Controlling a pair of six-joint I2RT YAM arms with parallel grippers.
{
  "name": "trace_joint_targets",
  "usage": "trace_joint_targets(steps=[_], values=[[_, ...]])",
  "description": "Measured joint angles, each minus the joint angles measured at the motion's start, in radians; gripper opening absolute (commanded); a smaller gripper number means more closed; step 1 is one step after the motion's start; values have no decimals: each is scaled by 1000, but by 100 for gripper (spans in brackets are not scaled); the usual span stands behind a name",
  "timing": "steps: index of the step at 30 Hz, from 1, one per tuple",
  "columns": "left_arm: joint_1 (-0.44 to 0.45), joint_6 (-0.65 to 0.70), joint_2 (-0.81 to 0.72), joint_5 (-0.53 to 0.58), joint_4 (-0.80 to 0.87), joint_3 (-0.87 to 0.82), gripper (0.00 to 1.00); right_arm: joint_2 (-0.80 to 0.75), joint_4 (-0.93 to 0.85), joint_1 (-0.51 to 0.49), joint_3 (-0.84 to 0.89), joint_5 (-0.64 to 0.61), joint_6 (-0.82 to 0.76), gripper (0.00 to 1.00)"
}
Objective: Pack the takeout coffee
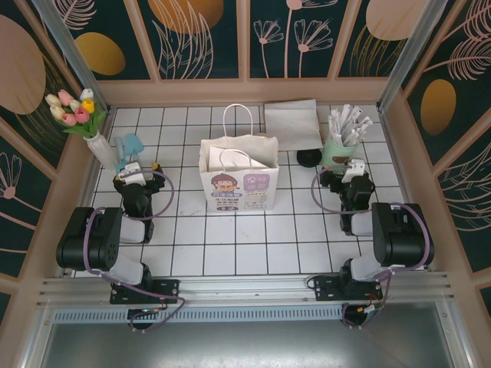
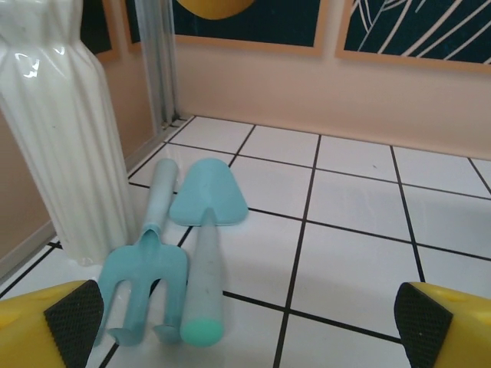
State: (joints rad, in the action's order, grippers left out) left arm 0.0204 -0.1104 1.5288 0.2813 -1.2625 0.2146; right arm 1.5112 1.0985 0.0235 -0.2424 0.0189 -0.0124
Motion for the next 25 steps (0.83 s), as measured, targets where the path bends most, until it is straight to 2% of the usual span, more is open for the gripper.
trace_joint_targets(steps=[2, 10, 16, 25], values=[[0, -3, 0, 13, -12, -2, 99, 14, 81, -6, 50, -20, 0, 99], [0, -6, -1, 13, -21, -6, 99, 26, 103, 11, 22, -25, 21, 99], [0, 2, -1, -24, -20, -6, 99, 26, 103, 32, 21, 56, 19, 99], [0, 6, -1, -50, -13, 6, 99, 26, 103, 32, 21, 85, 19, 99]])
